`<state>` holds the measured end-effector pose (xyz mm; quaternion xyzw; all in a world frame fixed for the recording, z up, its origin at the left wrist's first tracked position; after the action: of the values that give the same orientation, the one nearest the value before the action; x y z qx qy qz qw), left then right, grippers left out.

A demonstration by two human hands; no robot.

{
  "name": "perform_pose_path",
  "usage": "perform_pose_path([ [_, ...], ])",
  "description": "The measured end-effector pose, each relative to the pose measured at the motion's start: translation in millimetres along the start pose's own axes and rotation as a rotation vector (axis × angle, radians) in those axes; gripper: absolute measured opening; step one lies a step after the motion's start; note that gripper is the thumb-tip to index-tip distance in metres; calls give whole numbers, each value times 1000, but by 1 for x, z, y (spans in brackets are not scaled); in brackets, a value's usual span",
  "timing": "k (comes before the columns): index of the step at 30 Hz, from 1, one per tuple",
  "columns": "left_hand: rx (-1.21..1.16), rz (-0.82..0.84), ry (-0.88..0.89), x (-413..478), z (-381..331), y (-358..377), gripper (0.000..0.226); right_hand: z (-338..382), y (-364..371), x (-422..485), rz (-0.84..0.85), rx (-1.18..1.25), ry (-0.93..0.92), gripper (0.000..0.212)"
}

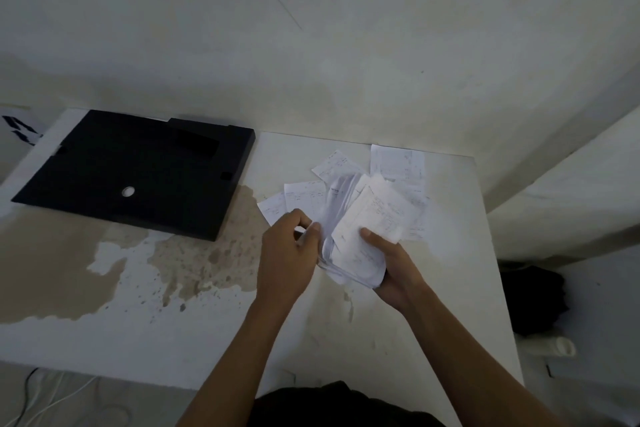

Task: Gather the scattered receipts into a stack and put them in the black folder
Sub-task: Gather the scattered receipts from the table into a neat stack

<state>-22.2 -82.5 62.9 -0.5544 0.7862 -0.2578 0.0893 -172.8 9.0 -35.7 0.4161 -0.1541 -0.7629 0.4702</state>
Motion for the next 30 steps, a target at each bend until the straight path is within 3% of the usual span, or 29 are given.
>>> perform_pose_path([
  [4,213,-106,151,10,-24,-17,13,-13,6,0,24,104,33,52],
  [10,-27,-214,-82,8,4,-28,19,-22,5,2,35,169,49,55],
  [14,-257,-260,-336,-4,42,-26,18,-15,6,3,54,195,23,57],
  [17,-295,-274,-330,-9,41,-24,15,-16,8,4,47,193,12,47],
  [20,-306,-194,-264,-11,30,-11,14,-18,26,7,59,103,45,46],
  [22,-328,-104,-298,-13,34,3,15,-24,30,8,44,90,99,66],
  [24,-403,42,-347,-14,43,23,29,-18,29,9,48,60,47,72],
  [27,-666,201,-476,-14,57,39,52,-11,18,6,36,-10,10,54],
  [30,-701,261,-593,-5,71,29,45,0,17,-2,21,-103,-9,49],
])
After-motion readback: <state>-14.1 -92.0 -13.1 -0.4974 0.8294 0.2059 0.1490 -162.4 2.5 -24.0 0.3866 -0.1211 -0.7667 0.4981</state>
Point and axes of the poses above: each hand's wrist, its own x-axis towards the middle knuckle, its own y-axis out of the palm, z = x × y, the point moved 10 cm from there along x, towards the middle knuckle, and after that the axes turned 4 degrees about y, right-handed, at the moved point
